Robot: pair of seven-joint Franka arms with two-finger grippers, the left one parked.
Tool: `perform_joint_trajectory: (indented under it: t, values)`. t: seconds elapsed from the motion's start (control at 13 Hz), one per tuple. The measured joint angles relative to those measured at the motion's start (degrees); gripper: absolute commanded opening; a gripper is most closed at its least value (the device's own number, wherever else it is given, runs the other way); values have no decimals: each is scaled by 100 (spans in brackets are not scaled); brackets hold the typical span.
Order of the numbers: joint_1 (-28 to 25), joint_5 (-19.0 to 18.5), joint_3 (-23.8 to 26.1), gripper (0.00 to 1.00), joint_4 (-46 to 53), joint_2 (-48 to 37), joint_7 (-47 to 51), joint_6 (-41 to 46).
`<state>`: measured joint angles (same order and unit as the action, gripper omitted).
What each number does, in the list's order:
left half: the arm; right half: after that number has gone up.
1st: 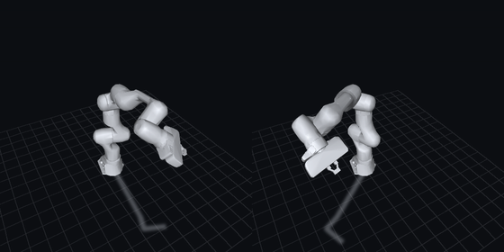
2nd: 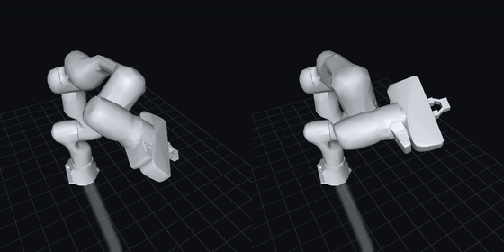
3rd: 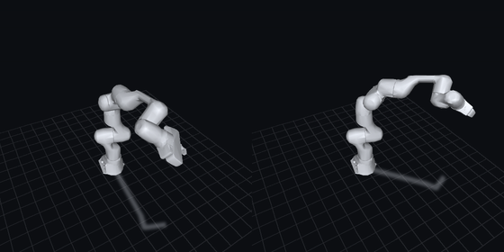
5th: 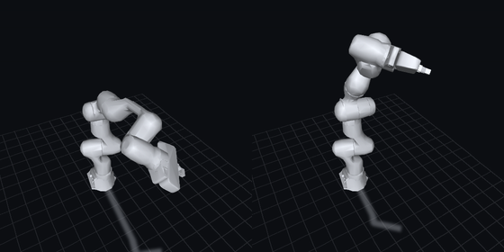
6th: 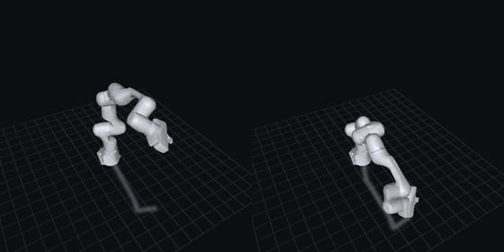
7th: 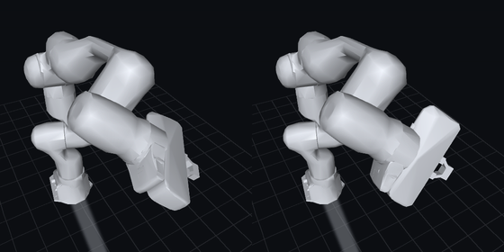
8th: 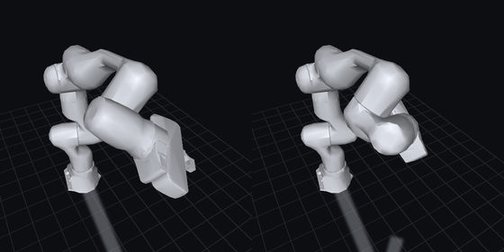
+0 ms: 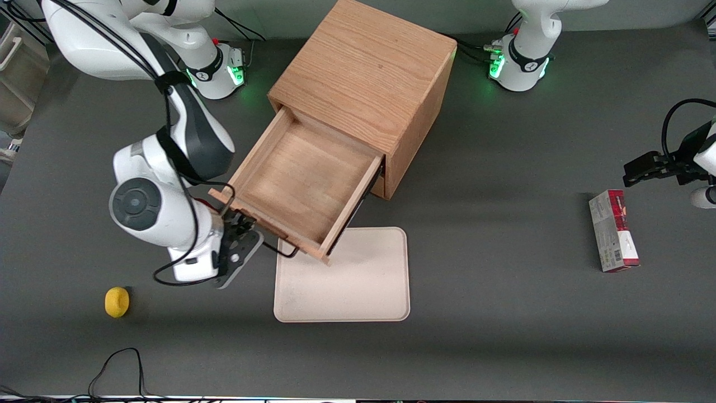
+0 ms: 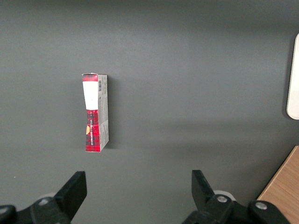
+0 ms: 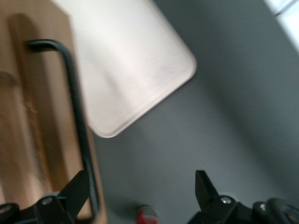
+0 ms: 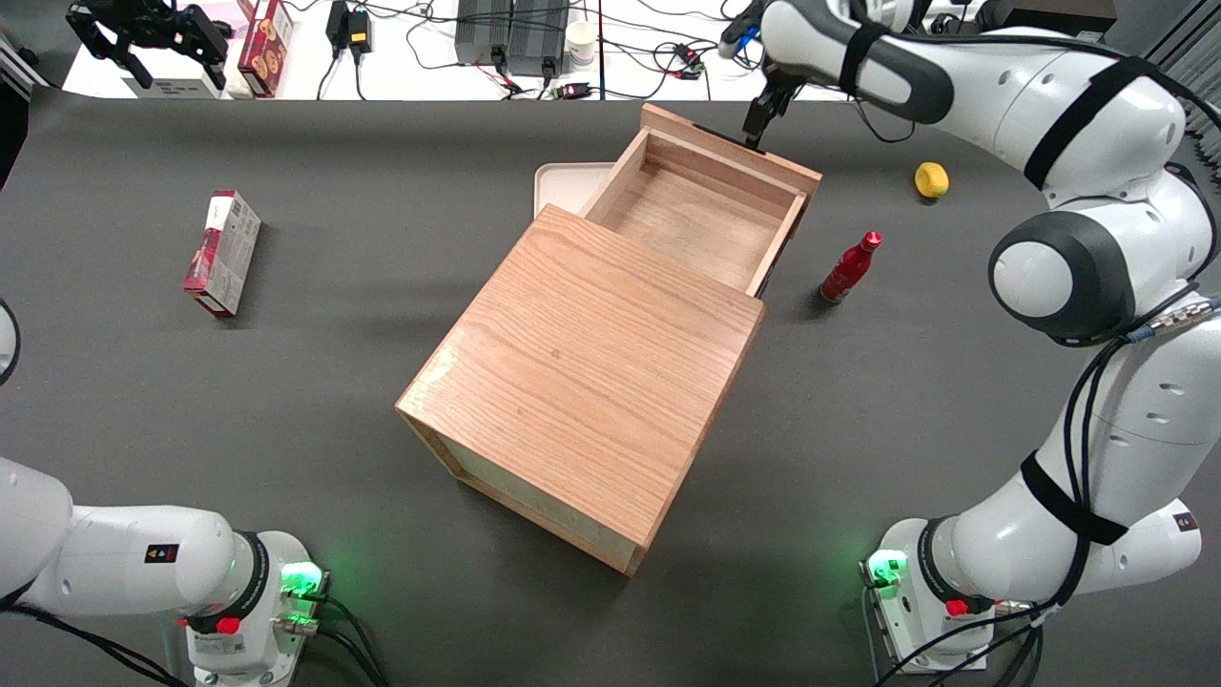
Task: Open upper drawer
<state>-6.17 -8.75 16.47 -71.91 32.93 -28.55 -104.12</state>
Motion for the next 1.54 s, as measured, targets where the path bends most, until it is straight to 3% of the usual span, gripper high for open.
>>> perform_joint_trajectory:
  t: [0.23, 0.46, 0.62, 0.92, 1.31, 1.54]
  values:
    - [80, 254, -95, 100, 509, -211, 13, 205]
    - [160, 1256, -890, 100, 594, -679, 195, 934]
    - [202, 1557, -1459, 100, 490, -1027, 831, 1579]
    - [219, 1509, -1934, 100, -733, -2157, 2531, 1738]
    - [207, 1141, -2009, 100, -3105, -4218, 3125, 1187]
    - [195, 926, -1747, 100, -3471, -4714, 3220, 1209]
